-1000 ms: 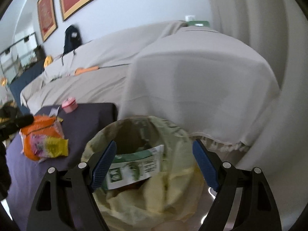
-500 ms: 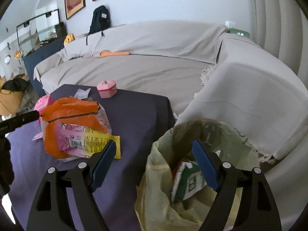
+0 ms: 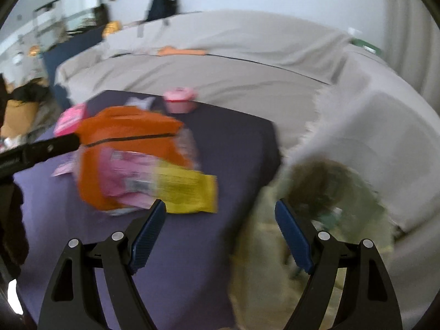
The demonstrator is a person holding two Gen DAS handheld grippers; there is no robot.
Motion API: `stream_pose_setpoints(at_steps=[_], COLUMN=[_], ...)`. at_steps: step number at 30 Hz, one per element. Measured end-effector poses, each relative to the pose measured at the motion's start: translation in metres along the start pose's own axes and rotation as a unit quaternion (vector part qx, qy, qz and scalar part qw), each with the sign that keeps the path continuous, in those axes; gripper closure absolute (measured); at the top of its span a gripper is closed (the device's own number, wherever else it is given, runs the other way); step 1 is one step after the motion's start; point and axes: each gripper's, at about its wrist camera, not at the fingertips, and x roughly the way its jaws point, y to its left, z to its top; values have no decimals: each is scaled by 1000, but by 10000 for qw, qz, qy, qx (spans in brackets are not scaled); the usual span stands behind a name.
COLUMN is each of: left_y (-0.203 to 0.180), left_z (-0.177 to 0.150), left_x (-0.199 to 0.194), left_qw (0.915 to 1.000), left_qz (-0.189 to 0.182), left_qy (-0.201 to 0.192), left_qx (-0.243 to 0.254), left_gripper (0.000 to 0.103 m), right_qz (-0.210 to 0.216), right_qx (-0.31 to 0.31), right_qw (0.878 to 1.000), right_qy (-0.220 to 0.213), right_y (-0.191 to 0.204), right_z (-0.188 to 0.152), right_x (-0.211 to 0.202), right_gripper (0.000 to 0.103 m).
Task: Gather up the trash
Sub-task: 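Grasp the pink snack wrapper with the right gripper while the left grasps the orange bag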
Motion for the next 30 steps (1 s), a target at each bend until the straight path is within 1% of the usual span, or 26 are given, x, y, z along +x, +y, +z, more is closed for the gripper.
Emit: stream_pose_setpoints(at_steps=[4,5,10,12,14,17,18,19,23,24,25,26,27,28,30], left_y=[21,27,51,59,66,76,78,81,91,94,96,98,101,103,105], left_z=[-3,-4,-9,-13,-15,-18,-19,-20,-24,-24,-25,-25,-25,-25,-26], left_x=[-15,-18,-24,-29,-33,-38,-39,-39,-45,-46,-47,-48,-48,-49,-50], left_qw=[9993,9989,9979,9976,9973,9967,9966,9964,9957,9953,9950,9946,9940,9936,9929], left_qz=[309,375,463,476,446,389,381,370,391,413,425,434,440,437,433], left_qy=[-176,-211,-168,-186,-224,-246,-240,-233,-250,-257,-259,-258,-253,-249,-231], left_qx=[-101,-160,-417,-475,-541,-669,-696,-725,-804,-839,-870,-911,-973,-1014,-1080], left_gripper=[37,36,36,36,36,36,36,36,36,36,36,36,36,36,36], right_qz=[267,262,-152,-207,-126,31,193,252,173,166,191,217,247,262,287], right_qx=[360,462,866,1114,1239,1059,975,916,479,358,280,181,111,27,-61], right_qw=[9990,9986,9961,9935,9921,9935,9937,9939,9973,9979,9982,9985,9987,9987,9988], right_qy=[-64,-77,-14,81,168,429,520,565,534,514,500,470,438,427,386], right_y=[16,22,36,37,38,49,55,58,73,75,77,78,79,81,81], right_z=[8,11,21,20,19,18,17,17,23,26,27,30,31,33,36], right_x=[11,15,29,33,38,52,58,62,71,72,71,69,67,64,57], right_gripper=[25,25,25,25,25,25,25,25,27,33,37,48,67,75,87])
